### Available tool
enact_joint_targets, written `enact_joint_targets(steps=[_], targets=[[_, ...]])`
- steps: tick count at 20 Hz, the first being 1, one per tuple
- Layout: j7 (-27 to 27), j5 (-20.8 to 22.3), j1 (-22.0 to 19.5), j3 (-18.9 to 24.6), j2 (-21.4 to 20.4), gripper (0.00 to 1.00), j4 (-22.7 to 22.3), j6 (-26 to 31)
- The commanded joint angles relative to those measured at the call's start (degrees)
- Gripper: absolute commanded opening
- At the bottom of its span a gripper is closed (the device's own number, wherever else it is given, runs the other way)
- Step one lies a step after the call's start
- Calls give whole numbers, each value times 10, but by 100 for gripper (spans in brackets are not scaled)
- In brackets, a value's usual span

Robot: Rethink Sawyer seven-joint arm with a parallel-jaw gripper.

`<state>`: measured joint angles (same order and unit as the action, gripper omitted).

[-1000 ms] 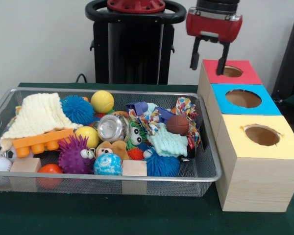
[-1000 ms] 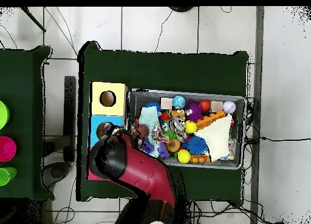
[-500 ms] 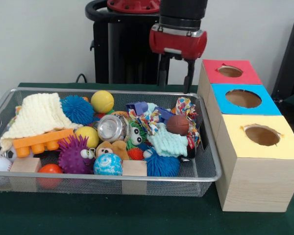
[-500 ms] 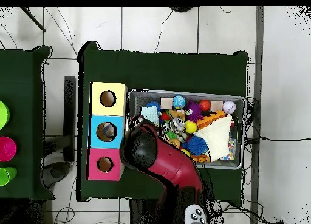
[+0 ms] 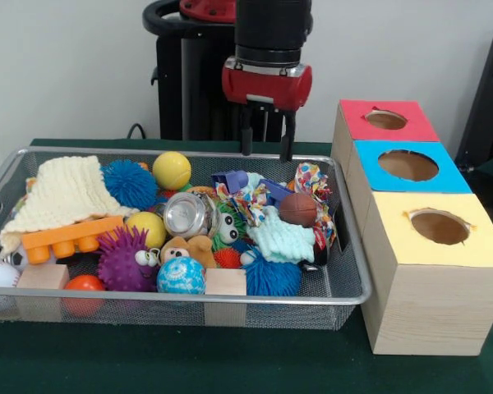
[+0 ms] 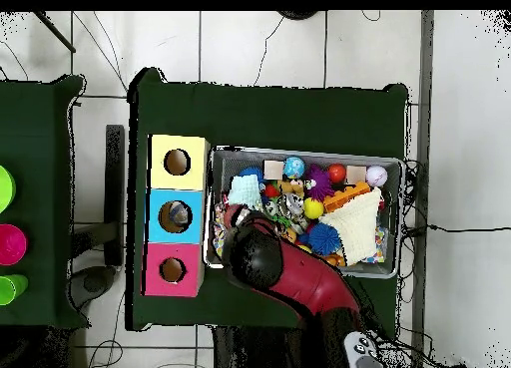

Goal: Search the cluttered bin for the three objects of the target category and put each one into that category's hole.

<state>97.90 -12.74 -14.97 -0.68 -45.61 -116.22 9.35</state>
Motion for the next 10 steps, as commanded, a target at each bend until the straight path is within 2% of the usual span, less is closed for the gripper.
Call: enact_joint_targets(steps=[1, 7, 10], targets=[[5, 99, -90, 109, -2, 100, -73, -41], [0, 160, -147, 127, -20, 100, -73, -25], [-5, 179, -172, 138, -15, 100, -64, -8]])
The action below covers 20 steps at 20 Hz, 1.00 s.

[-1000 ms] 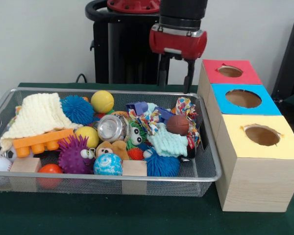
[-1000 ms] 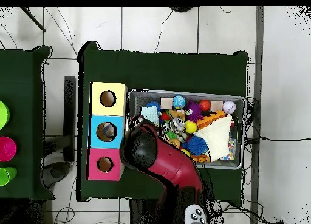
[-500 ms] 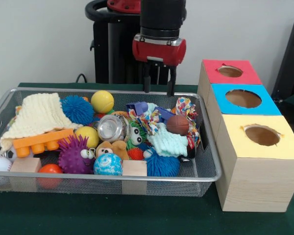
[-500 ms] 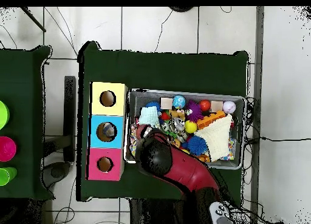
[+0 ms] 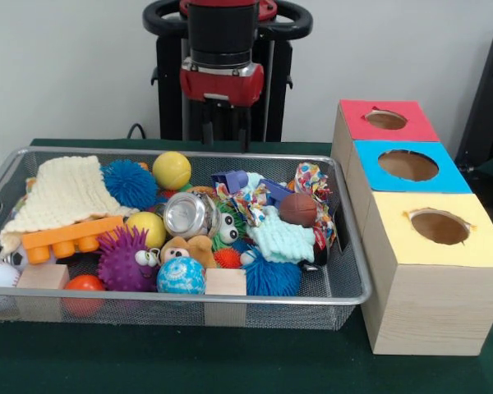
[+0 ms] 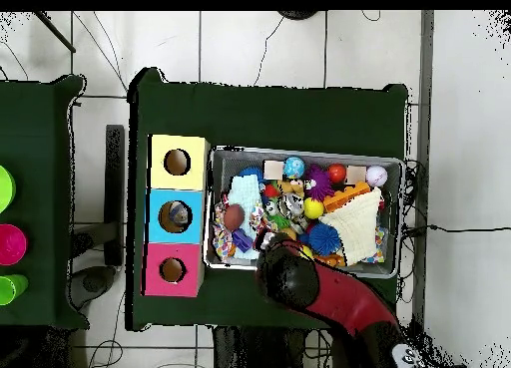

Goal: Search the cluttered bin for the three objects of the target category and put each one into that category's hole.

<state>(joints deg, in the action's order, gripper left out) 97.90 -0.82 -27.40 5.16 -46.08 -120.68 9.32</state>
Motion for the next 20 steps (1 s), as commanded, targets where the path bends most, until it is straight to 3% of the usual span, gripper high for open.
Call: enact_joint_targets(steps=[1, 7, 20], targets=[[-6, 64, -53, 81, -3, 100, -12, 4], [-26, 105, -86, 88, 32, 100, 24, 34], [-55, 198, -147, 108, 114, 100, 118, 33]])
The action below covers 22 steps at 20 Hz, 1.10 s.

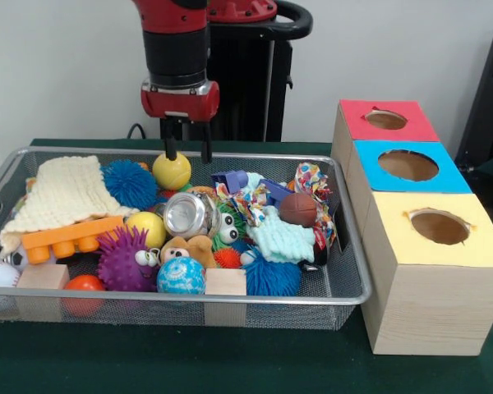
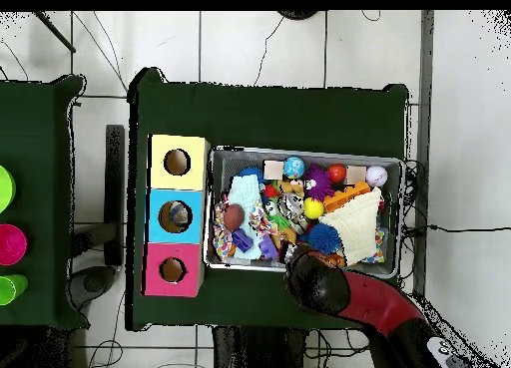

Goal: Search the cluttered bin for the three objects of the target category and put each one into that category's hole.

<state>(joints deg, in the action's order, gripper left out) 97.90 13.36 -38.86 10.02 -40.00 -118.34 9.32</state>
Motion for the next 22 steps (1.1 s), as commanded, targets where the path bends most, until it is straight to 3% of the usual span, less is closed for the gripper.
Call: enact_joint_targets(steps=[1, 13, 22], targets=[[-58, 63, -39, 62, 57, 100, 100, 35], [-48, 127, -76, 86, 61, 100, 98, 43], [-69, 142, -104, 114, 45, 100, 107, 93]])
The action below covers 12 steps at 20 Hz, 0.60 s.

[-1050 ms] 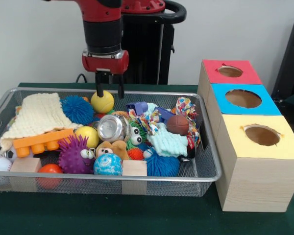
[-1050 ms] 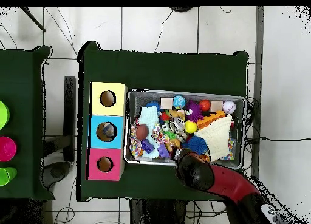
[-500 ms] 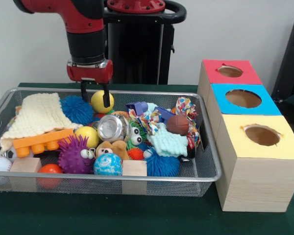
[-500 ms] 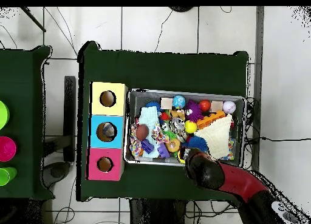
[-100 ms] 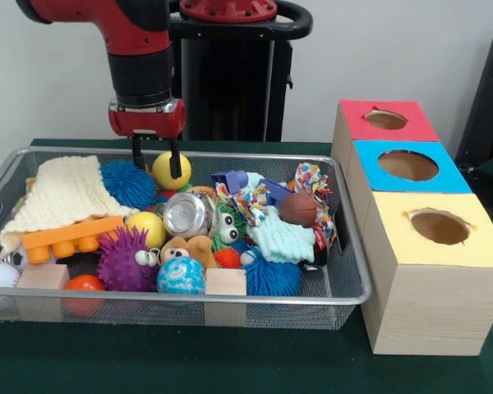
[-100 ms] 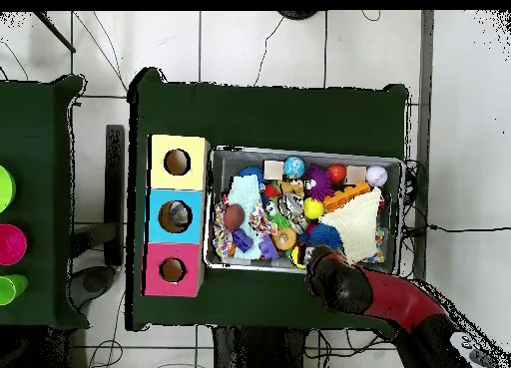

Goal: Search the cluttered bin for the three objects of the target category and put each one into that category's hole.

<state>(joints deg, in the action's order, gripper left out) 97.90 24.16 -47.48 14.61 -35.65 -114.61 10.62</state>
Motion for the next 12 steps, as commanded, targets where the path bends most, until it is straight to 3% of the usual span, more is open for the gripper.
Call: enact_joint_targets(steps=[1, 12], targets=[[-70, 35, -19, 70, 0, 100, 71, 84], [-80, 26, -31, 101, -18, 100, 87, 158]])
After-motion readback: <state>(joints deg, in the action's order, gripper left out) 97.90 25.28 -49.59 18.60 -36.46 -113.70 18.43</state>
